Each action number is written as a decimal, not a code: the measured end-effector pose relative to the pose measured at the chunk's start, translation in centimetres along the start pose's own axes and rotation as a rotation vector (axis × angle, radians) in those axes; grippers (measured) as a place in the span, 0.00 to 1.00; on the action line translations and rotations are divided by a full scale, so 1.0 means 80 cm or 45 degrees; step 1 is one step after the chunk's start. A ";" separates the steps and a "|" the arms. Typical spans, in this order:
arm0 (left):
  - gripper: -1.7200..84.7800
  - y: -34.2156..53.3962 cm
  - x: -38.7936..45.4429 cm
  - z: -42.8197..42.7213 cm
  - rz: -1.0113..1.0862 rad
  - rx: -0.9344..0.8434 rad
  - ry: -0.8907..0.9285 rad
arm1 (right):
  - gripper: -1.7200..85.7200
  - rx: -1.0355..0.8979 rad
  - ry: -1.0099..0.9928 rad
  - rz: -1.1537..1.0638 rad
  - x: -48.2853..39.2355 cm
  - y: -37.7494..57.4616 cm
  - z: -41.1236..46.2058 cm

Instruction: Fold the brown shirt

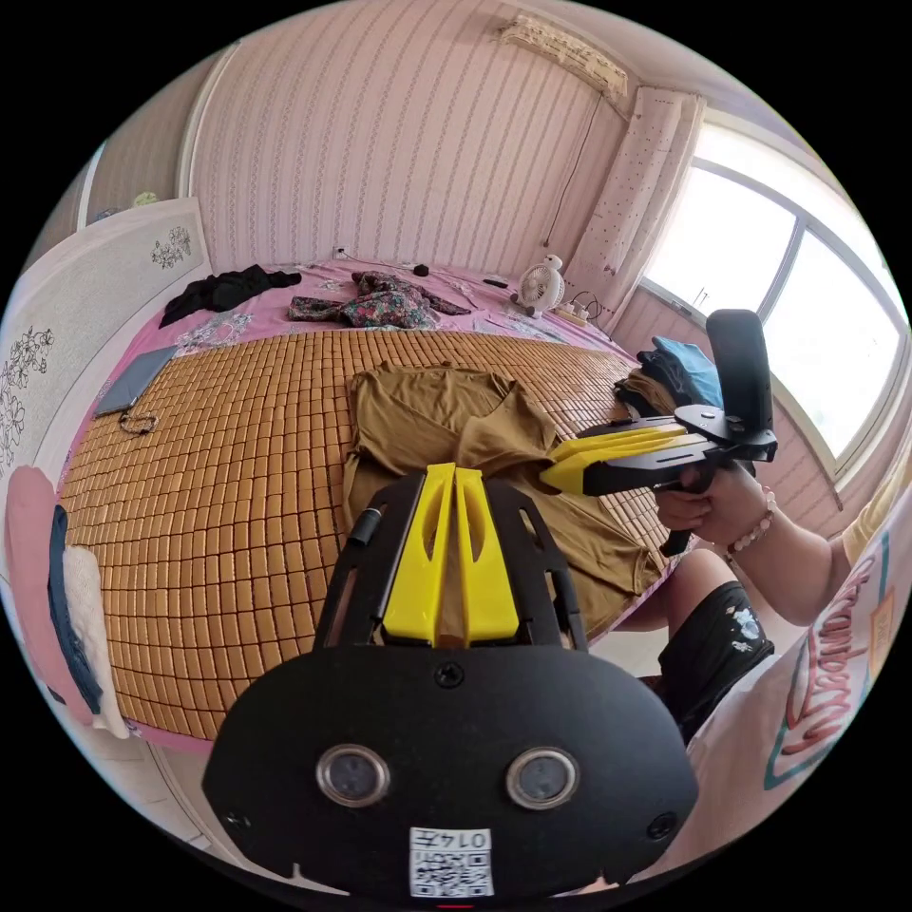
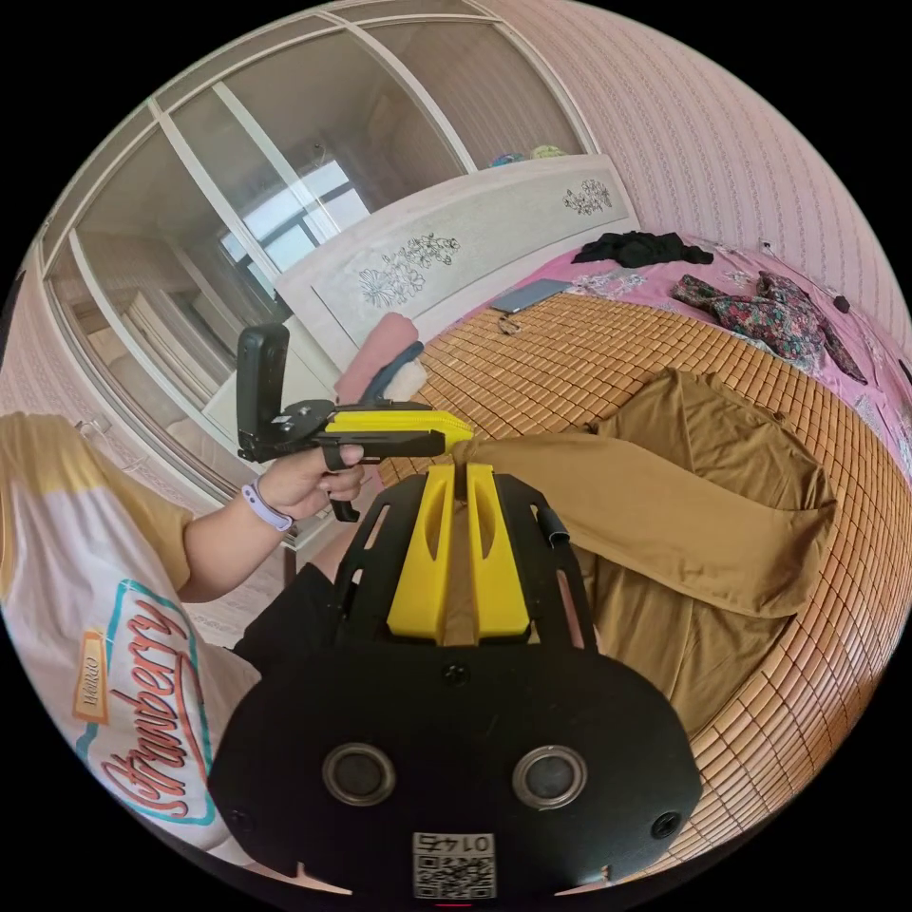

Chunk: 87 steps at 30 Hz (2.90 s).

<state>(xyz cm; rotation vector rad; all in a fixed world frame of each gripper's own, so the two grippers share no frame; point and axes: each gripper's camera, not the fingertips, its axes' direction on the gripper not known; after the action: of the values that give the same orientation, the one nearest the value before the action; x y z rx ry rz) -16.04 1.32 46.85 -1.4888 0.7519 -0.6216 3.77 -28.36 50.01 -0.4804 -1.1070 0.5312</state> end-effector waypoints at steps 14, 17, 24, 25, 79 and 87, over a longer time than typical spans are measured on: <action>0.06 0.077 -0.089 -0.014 -0.195 -0.194 -0.050 | 0.12 -0.376 -0.040 -0.107 0.036 0.037 0.058; 0.07 0.033 -0.111 0.012 -0.105 -0.154 -0.090 | 0.12 -0.302 0.055 -0.006 0.100 0.024 0.028; 0.06 -0.091 -0.193 0.123 -0.068 -0.033 -0.015 | 0.12 -0.190 0.438 0.338 0.292 -0.029 -0.023; 0.06 -0.113 -0.210 0.146 -0.142 -0.057 0.044 | 0.13 -0.183 0.460 0.356 0.304 -0.034 -0.025; 0.01 0.081 0.017 0.155 0.044 -0.195 0.054 | 0.03 -0.420 0.375 -0.142 0.096 0.028 0.002; 0.01 0.092 0.094 0.264 0.201 -0.437 -0.074 | 0.02 -0.871 0.595 -0.202 0.152 -0.095 0.150</action>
<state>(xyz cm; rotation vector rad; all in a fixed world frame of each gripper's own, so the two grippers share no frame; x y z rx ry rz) 4.35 9.13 37.74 -1.7307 0.9554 -0.3386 -1.87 -25.51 67.62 -1.0412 -0.8397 -0.1233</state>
